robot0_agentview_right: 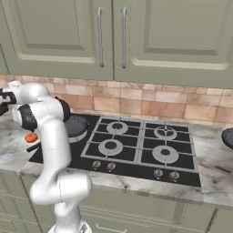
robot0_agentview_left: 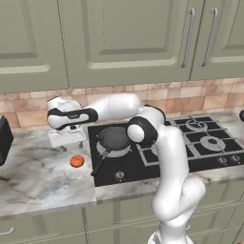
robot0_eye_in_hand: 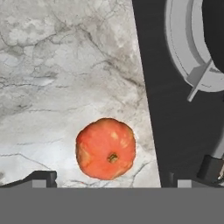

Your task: Place both pans onto different burners. Then place the squash and the chicken drumstick on different pans.

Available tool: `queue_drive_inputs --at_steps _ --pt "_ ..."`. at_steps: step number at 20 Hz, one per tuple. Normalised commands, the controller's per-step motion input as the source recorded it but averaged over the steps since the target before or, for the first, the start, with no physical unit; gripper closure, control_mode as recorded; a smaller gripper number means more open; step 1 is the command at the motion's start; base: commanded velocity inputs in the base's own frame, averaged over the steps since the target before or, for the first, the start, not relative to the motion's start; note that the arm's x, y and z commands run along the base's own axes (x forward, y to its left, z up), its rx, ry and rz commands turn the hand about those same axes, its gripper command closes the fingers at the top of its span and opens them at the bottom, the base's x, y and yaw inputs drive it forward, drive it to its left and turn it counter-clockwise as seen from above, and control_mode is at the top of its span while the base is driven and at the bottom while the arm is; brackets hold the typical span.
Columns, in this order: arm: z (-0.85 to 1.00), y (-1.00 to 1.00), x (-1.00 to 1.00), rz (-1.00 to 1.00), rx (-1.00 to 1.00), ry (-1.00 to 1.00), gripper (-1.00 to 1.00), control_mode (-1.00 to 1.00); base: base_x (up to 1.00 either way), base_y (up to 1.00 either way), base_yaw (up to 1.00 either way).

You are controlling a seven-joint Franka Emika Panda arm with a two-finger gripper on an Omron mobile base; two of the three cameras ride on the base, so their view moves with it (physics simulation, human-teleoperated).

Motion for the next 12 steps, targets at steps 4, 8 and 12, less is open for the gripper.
queue_drive_inputs --at_steps 4,8,12 --pt "-0.44 -0.32 -0.19 0.00 0.13 0.00 -1.00 -1.00 0.00 0.00 0.00" --pt "-0.27 -0.38 -0.14 0.00 0.06 -0.02 -1.00 -1.00 0.00 0.00 0.00" --pt "-0.29 -0.07 -0.15 0.00 0.00 -0.03 -1.00 -1.00 0.00 0.00 0.00"
